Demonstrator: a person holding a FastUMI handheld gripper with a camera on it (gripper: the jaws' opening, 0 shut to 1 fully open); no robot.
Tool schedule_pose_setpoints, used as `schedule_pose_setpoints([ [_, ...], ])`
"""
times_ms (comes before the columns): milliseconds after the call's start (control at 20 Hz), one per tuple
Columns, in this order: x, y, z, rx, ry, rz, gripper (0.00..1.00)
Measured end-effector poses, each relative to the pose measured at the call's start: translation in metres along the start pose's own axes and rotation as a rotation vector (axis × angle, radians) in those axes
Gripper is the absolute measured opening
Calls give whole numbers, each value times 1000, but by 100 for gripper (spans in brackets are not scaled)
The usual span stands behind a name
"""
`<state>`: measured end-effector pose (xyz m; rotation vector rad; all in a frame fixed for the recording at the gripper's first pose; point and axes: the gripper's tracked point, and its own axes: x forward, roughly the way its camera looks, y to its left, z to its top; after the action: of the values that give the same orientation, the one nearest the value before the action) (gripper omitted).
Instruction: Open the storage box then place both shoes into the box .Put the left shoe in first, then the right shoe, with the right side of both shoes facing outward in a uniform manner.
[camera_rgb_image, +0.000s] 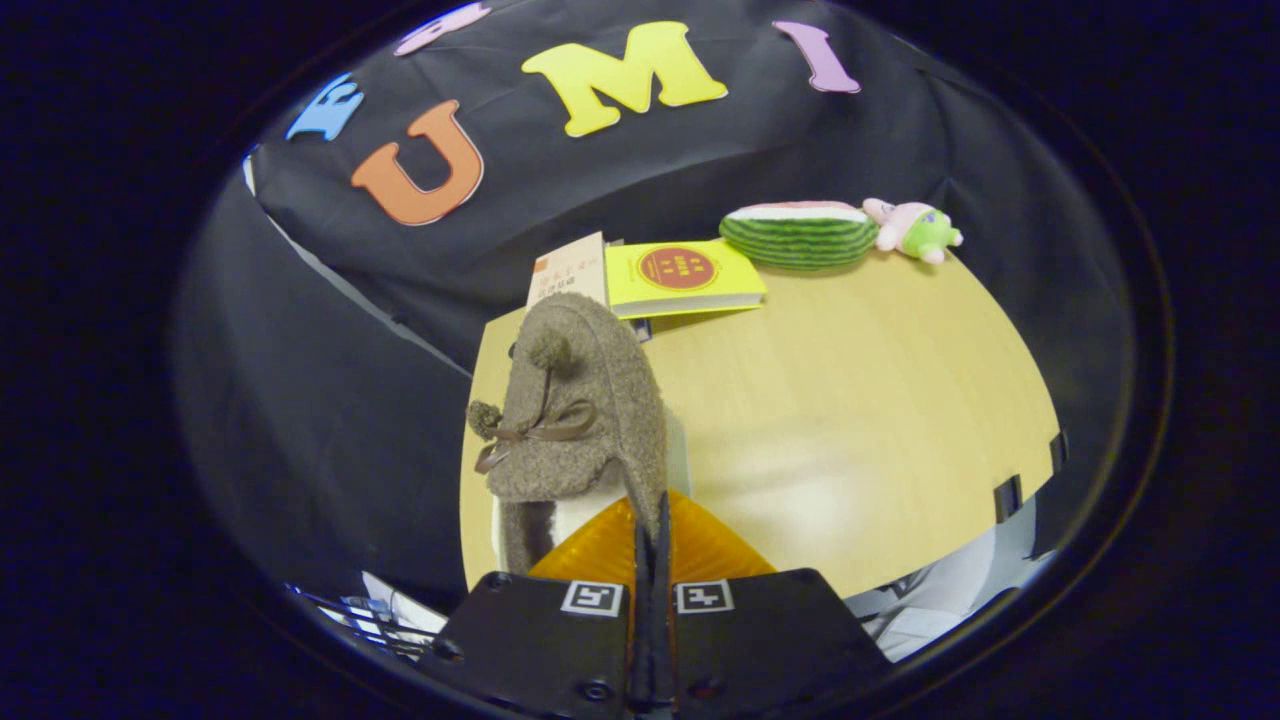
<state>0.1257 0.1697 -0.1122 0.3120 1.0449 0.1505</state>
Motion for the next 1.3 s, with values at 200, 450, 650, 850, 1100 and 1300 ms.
schedule_pose_setpoints([
  [200,35,23,-18,10,15,50,6],
  [450,80,25,-37,54,23,66,6],
  [650,91,16,-38,97,10,68,7],
  [850,78,28,-25,132,-31,188,36],
  [1100,26,-8,19,51,-220,60,100],
  [1300,-25,-23,57,-38,-393,8,100],
])
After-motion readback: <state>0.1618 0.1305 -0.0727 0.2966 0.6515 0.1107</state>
